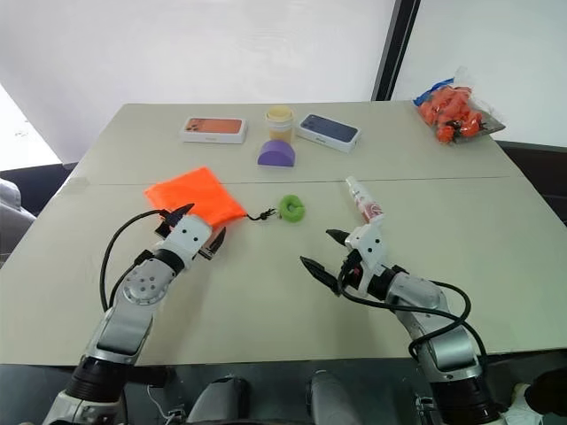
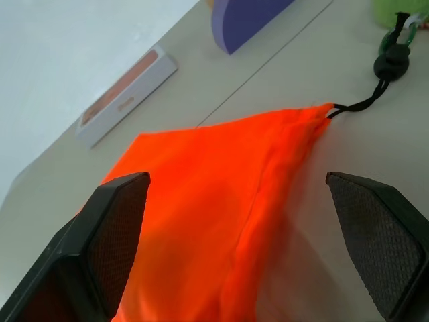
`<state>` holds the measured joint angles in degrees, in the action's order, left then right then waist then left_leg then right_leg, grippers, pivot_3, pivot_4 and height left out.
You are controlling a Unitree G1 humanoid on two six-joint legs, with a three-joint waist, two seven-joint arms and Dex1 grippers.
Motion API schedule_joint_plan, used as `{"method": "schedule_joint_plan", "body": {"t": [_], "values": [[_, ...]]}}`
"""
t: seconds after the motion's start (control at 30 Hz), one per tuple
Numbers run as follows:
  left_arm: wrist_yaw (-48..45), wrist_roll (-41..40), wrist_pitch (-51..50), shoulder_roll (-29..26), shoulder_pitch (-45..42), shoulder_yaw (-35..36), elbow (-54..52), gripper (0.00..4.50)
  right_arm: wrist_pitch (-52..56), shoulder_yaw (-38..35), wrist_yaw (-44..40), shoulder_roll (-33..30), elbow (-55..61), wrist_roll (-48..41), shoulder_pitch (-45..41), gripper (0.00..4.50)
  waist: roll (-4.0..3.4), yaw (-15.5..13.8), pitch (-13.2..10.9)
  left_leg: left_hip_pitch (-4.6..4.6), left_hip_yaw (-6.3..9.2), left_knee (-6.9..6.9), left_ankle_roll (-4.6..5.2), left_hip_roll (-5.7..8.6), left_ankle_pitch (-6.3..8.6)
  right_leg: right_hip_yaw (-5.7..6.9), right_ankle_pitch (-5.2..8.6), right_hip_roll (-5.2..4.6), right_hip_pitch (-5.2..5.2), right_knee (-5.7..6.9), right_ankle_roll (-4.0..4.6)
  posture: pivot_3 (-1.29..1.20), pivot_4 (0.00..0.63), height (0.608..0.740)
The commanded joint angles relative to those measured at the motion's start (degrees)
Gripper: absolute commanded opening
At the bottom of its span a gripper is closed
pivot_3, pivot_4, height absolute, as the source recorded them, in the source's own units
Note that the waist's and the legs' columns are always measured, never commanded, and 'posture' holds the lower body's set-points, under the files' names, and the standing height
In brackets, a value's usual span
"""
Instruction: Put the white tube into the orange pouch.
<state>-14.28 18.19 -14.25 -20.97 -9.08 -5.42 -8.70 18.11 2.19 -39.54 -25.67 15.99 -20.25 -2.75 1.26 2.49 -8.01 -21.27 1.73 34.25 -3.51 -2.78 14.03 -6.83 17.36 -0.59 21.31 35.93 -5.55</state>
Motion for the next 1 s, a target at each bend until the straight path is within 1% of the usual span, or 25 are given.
{"method": "schedule_joint_plan", "body": {"t": [0.03,0.43,0.7,1.0], "values": [[2.35,2.23,-1.03,-0.55,-1.79,0.5,0.96,4.5,-1.18,0.04,0.3,0.52,1.83,0.11,-0.49,4.48,0.0,-0.02,0.0,0.0,0.0,0.0,0.0,0.0,0.0,0.0,0.0,0.0,0.0,0.01,0.0,0.0,0.15,0.723],[5.92,2.62,-0.79,-0.77,-2.94,2.27,2.65,4.5,-0.62,0.14,0.98,0.85,2.72,0.25,-0.23,4.48,0.0,-0.04,0.0,-0.01,0.01,0.0,0.01,0.0,0.0,0.0,-0.03,0.0,0.02,0.03,-0.07,0.0,0.15,0.723],[7.01,-0.1,-3.63,0.88,-3.08,5.59,3.08,4.5,-0.26,0.6,1.32,1.06,3.07,0.12,-0.59,4.48,0.01,-0.05,0.0,0.0,0.01,0.0,0.01,0.0,-0.01,0.0,-0.06,0.0,0.02,0.06,-0.12,0.0,0.15,0.723],[7.21,-0.13,-3.65,0.27,-3.27,5.73,3.27,4.5,-0.07,0.62,1.66,1.07,3.21,0.17,-0.76,4.48,0.01,-0.03,0.0,0.0,0.01,0.0,0.0,0.01,-0.01,0.01,-0.06,0.0,0.02,0.05,-0.12,0.0,0.15,0.723]]}}
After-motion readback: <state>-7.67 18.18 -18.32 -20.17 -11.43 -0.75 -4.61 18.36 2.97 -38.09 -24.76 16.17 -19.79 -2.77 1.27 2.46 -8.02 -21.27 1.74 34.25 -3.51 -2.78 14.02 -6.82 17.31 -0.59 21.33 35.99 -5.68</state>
